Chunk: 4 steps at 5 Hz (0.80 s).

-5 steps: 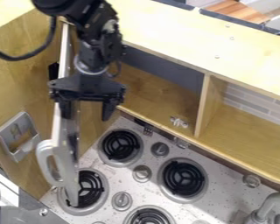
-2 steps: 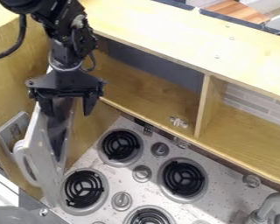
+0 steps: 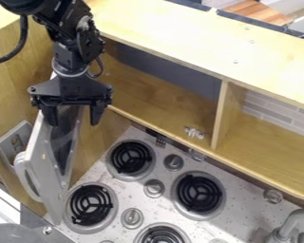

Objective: Open microwave

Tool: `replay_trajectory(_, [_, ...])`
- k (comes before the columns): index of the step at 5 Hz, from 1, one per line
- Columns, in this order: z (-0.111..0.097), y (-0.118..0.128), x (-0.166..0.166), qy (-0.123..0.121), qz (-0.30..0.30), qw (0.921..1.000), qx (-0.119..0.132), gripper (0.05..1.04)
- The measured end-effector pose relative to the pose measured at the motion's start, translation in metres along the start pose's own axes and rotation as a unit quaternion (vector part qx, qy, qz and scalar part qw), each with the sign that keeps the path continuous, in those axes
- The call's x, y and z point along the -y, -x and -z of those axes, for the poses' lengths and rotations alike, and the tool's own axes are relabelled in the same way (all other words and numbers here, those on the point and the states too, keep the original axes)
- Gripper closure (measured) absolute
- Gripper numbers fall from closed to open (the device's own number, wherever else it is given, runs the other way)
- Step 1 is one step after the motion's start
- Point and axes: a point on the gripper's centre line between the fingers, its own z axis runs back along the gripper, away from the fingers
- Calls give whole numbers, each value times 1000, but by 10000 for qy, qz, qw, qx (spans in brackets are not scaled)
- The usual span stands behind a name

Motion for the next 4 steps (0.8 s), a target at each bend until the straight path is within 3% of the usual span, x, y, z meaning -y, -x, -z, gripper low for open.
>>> replay_trajectory(2, [-35,-6,42,170,549,9981,218,84])
replay_trajectory(4, [-90,-17,48,274,590,9945,818,84])
